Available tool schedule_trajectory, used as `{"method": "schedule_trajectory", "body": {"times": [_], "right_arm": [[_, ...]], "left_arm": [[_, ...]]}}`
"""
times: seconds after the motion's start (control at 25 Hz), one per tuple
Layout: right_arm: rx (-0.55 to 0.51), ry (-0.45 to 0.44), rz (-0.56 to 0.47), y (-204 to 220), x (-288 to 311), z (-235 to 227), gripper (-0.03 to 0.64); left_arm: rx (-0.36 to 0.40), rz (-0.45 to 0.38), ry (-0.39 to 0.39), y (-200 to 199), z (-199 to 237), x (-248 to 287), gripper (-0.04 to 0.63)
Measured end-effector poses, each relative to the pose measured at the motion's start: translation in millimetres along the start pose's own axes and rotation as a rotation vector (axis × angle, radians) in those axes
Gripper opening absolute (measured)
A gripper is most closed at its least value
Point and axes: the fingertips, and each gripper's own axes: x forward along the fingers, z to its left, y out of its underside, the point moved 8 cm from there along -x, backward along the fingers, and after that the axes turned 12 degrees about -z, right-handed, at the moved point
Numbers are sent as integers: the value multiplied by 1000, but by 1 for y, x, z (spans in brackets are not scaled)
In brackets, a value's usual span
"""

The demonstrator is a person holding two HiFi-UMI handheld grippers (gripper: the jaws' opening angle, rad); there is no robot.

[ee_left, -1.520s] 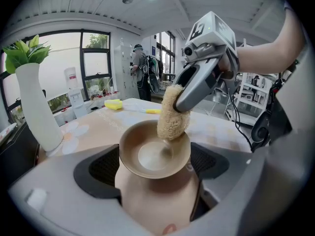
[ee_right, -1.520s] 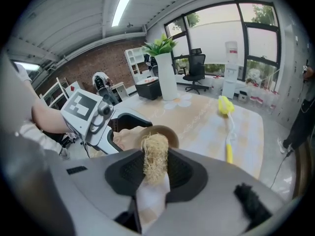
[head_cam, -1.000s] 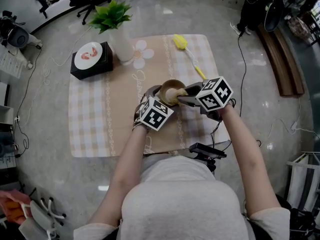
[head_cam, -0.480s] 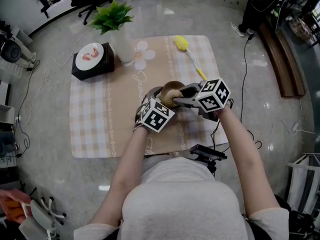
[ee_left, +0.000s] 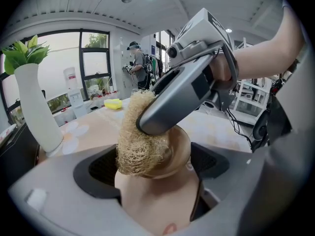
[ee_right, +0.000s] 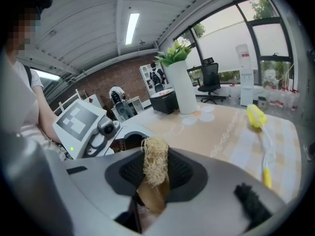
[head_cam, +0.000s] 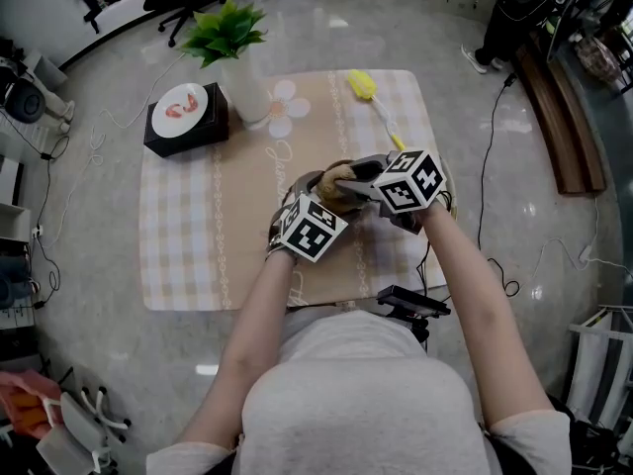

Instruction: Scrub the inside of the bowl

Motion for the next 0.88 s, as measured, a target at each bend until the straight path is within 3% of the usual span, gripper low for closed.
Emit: {"method": "schedule_trajectory", "body": {"times": [0.24, 0.48, 0.88], "right_arm": [[-20, 23, 27, -2, -4, -7, 103], [-76, 124, 102, -3, -2, -20, 103], [-66, 191, 199, -1, -15, -35, 103]], "left_arm": [[1, 0, 0, 0, 0, 1, 464], [3, 4, 1, 1, 0, 0, 463], [11, 5, 4, 1, 0, 0, 462]]}}
